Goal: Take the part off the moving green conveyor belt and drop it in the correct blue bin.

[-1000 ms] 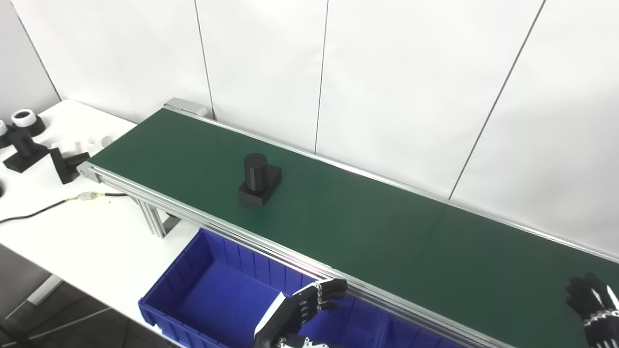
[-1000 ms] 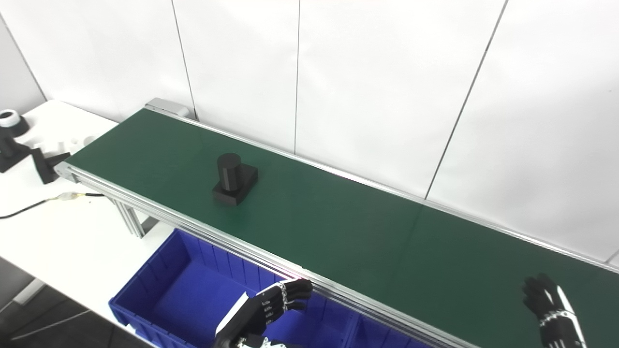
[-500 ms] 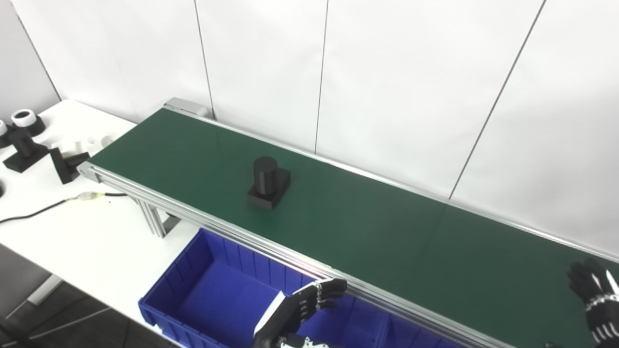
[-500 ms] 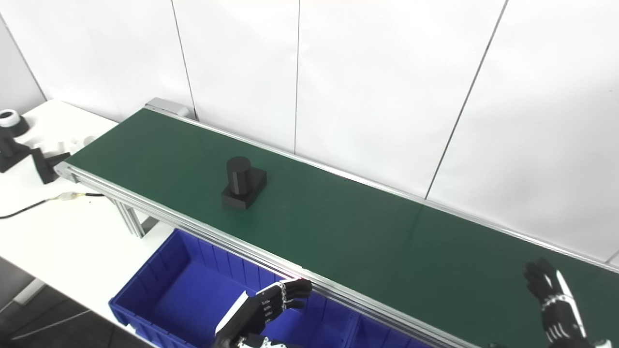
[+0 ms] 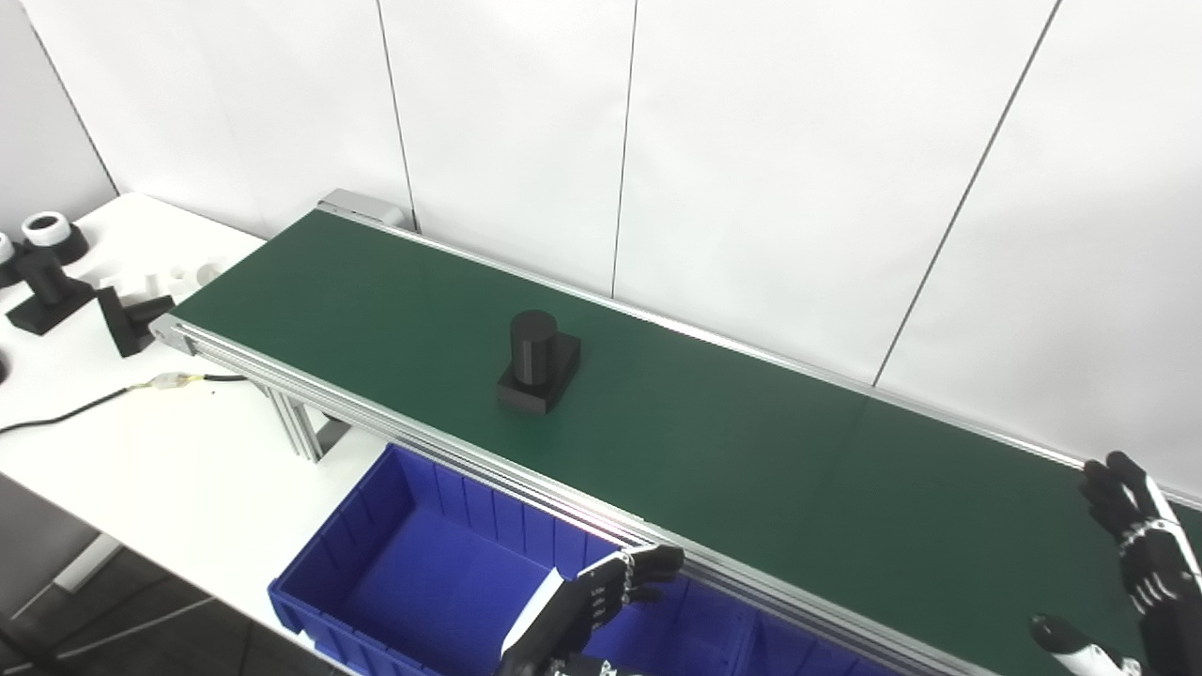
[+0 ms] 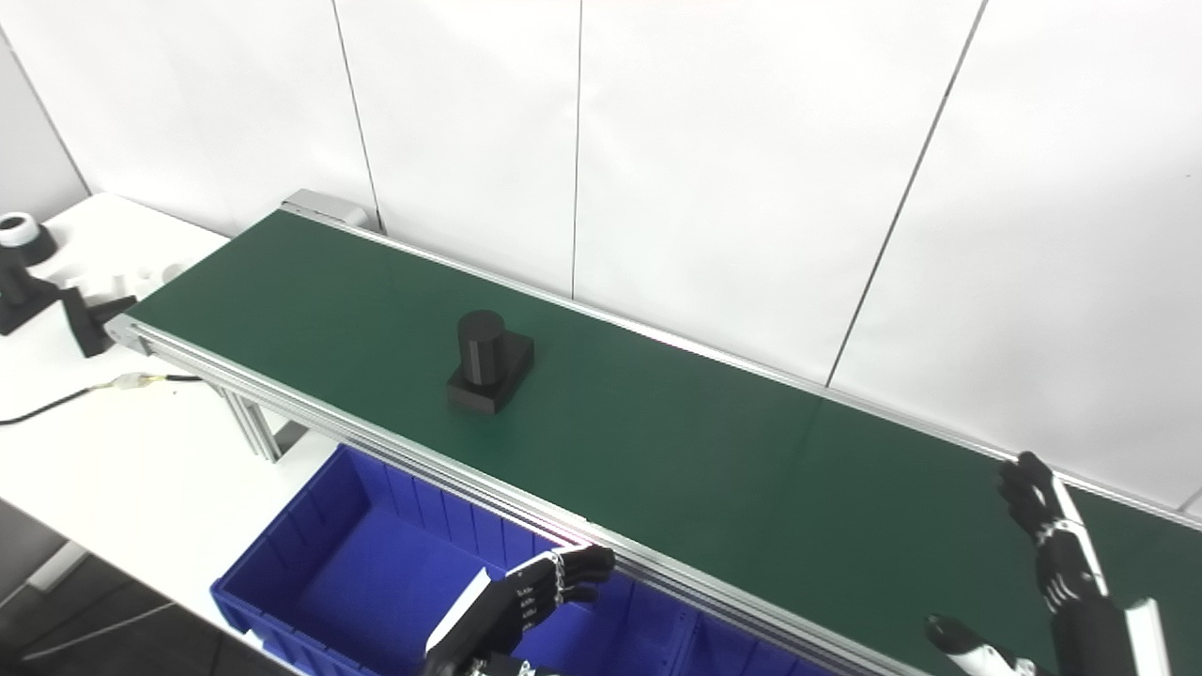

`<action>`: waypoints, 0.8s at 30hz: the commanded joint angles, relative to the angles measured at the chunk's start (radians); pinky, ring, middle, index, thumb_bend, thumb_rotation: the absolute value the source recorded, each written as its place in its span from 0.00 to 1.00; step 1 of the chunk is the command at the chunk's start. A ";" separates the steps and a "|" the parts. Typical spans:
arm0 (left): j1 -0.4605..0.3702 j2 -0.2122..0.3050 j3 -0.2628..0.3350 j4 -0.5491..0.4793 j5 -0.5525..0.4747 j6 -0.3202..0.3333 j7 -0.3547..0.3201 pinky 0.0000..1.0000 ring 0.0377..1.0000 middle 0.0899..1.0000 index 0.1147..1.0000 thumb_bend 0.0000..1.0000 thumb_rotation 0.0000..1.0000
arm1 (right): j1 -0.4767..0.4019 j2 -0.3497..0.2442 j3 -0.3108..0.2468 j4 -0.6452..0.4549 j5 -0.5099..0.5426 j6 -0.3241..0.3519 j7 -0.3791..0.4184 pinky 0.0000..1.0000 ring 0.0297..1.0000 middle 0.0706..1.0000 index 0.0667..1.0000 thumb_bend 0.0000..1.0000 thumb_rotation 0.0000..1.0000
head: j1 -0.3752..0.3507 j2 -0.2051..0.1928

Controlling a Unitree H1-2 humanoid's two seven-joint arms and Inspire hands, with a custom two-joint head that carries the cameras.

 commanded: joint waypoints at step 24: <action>0.015 0.025 0.001 -0.045 -0.036 -0.038 -0.011 0.83 0.86 0.84 0.79 0.87 0.25 | -0.163 0.006 0.065 -0.106 -0.104 0.186 0.006 0.86 0.88 0.89 0.93 0.79 0.43 | -0.125 0.030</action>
